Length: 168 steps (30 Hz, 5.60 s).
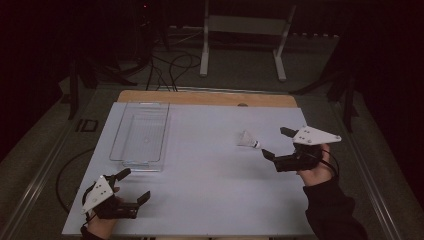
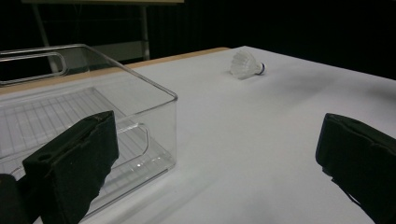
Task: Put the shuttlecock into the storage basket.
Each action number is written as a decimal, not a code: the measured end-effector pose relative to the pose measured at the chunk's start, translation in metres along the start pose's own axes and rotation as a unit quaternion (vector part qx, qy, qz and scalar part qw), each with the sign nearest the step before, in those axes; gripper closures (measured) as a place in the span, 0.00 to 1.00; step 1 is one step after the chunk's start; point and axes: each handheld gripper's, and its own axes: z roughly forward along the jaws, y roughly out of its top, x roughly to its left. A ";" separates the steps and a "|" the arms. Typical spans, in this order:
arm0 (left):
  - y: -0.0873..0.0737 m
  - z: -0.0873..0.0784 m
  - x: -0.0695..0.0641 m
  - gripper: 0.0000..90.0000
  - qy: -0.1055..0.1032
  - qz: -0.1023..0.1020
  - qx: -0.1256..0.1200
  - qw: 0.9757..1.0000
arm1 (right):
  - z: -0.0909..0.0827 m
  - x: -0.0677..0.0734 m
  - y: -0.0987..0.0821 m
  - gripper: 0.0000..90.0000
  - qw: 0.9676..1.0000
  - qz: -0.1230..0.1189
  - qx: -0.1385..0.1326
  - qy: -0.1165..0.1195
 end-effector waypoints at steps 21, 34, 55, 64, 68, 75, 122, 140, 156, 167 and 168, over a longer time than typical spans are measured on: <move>0.000 0.000 0.001 0.00 -0.001 -0.001 0.000 1.000 | 0.024 -0.024 0.007 0.08 0.999 -0.005 0.034 0.005; 0.000 0.000 0.001 0.00 -0.002 -0.002 0.000 1.000 | 0.044 -0.037 0.008 0.09 0.998 -0.006 0.055 0.017; -0.001 -0.001 0.001 0.00 -0.004 -0.001 -0.001 1.000 | 0.088 -0.052 -0.013 0.09 0.988 0.012 0.142 0.063; -0.001 -0.001 0.001 0.00 -0.005 -0.001 -0.001 1.000 | 0.105 -0.056 -0.025 0.09 0.980 0.015 0.182 0.074; -0.001 0.000 0.001 0.00 -0.005 -0.002 -0.001 1.000 | 0.110 -0.058 -0.028 0.09 0.977 0.016 0.199 0.080; -0.001 0.000 0.001 0.00 -0.005 -0.001 -0.001 1.000 | 0.118 -0.062 -0.032 0.09 0.970 0.015 0.226 0.084; -0.003 -0.001 0.002 0.00 -0.005 -0.014 -0.001 1.000 | 0.162 -0.081 -0.045 0.38 0.917 -0.112 0.365 0.118; -0.003 0.000 0.002 0.00 -0.004 -0.013 0.002 1.000 | 0.185 -0.075 -0.045 0.58 0.890 -0.138 0.422 0.100; -0.004 0.000 0.002 0.00 -0.007 -0.012 0.003 1.000 | 0.194 -0.074 -0.042 0.73 0.863 -0.162 0.466 0.107; -0.003 0.000 0.002 0.00 -0.005 -0.012 0.002 1.000 | 0.182 -0.071 -0.036 0.73 0.858 -0.175 0.467 0.122; -0.003 0.000 0.002 0.00 -0.004 -0.013 0.003 1.000 | 0.180 -0.071 -0.036 0.73 0.859 -0.173 0.464 0.126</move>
